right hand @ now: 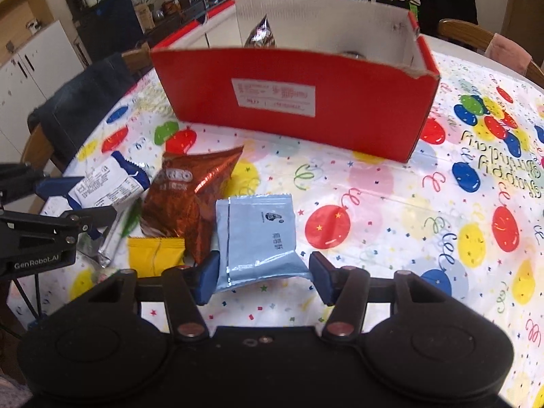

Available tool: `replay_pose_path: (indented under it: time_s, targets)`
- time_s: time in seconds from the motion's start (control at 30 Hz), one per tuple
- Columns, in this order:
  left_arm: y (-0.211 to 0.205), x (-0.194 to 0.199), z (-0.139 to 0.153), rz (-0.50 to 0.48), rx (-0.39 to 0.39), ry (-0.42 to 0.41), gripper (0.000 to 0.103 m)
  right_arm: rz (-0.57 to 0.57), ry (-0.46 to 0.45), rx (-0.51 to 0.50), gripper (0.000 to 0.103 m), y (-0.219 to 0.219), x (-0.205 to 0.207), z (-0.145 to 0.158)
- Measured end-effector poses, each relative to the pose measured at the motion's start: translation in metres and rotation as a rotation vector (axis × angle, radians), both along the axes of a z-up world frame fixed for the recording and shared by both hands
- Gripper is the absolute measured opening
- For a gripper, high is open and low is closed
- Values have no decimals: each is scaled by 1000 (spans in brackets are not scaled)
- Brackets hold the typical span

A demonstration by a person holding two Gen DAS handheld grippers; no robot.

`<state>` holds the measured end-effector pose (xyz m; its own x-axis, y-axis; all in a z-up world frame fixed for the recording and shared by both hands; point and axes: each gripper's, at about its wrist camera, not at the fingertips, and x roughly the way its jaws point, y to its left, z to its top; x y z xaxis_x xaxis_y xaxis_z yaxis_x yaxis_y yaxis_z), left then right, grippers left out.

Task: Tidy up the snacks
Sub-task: 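Grasp the white milk packet with the left tool while the right tool grasps the blue packet, then carry both packets into the red box and open both tools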

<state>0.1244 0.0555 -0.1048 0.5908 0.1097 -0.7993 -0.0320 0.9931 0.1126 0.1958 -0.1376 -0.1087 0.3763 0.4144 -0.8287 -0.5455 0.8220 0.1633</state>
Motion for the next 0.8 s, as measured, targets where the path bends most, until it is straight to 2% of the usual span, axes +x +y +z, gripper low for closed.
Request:
replay_pose_path:
  time_s: [0.23, 0.47, 0.8]
  targets:
    - [7, -9, 24, 35, -70, -59, 48, -29, -35, 63, 55, -9, -5, 27]
    - [9, -11, 55, 40, -100, -124, 48, -55, -68, 129, 55, -15, 0, 58]
    - [10, 25, 97, 17, -110, -218, 48, -65, -157, 156, 55, -16, 34, 97]
